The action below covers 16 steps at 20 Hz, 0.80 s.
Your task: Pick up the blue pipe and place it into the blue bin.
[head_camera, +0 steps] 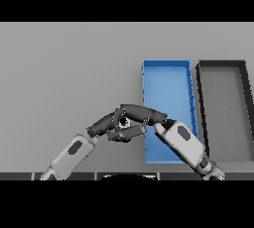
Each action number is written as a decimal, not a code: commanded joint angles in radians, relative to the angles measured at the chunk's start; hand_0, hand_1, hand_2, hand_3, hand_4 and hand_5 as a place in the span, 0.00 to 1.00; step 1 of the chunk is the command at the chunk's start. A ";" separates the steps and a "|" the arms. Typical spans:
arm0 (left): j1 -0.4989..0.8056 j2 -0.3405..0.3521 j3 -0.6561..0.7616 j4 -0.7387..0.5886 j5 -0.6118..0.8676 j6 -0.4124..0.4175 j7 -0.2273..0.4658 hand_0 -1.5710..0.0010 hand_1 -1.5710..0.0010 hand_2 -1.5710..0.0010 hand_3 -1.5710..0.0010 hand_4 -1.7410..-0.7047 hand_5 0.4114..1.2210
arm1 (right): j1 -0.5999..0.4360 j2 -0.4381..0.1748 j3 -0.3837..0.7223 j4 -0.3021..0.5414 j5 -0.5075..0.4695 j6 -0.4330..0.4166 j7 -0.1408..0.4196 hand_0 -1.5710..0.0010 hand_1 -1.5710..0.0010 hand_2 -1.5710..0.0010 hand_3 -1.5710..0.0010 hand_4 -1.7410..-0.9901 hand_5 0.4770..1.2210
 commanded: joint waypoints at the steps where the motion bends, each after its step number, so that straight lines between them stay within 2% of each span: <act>1: 0.004 -0.001 -0.005 -0.005 -0.004 0.002 -0.001 0.92 0.93 0.93 0.93 0.80 0.40 | -0.010 -0.002 -0.004 0.012 0.006 0.000 0.006 0.00 0.00 0.00 0.00 0.33 0.99; 5: 0.010 -0.004 0.003 0.001 0.013 0.000 0.018 0.97 0.97 0.97 0.97 0.82 0.25 | -0.011 -0.006 -0.007 0.000 -0.001 -0.013 0.004 0.00 0.00 0.00 0.00 0.33 1.00; 6: 0.004 -0.006 0.013 0.012 0.022 -0.001 0.026 0.97 0.98 0.98 0.98 0.82 0.23 | -0.018 -0.009 -0.015 0.008 -0.006 -0.009 -0.009 0.00 0.00 0.00 0.00 0.33 1.00; 9: 0.016 -0.011 0.015 0.014 0.026 0.007 0.038 0.99 0.99 0.99 0.99 0.81 0.19 | -0.015 -0.001 -0.011 0.005 -0.029 -0.021 0.006 0.00 0.00 0.00 0.00 0.34 1.00; 12: 0.025 -0.007 0.017 0.017 0.030 0.005 0.059 0.99 0.99 0.99 0.99 0.81 0.17 | -0.036 -0.023 -0.039 -0.039 -0.164 -0.067 0.088 0.00 0.00 0.00 0.00 0.33 1.00; 15: 0.016 -0.013 0.014 0.028 0.032 -0.003 0.083 1.00 1.00 1.00 1.00 0.80 0.14 | -0.078 -0.044 -0.060 -0.059 -0.269 -0.116 0.167 0.00 0.00 0.00 0.00 0.17 1.00; 16: 0.031 -0.009 0.008 0.015 0.035 -0.002 0.069 1.00 1.00 1.00 1.00 0.80 0.13 | -0.122 -0.050 -0.094 -0.044 -0.327 -0.146 0.206 0.00 0.00 0.00 0.00 0.14 1.00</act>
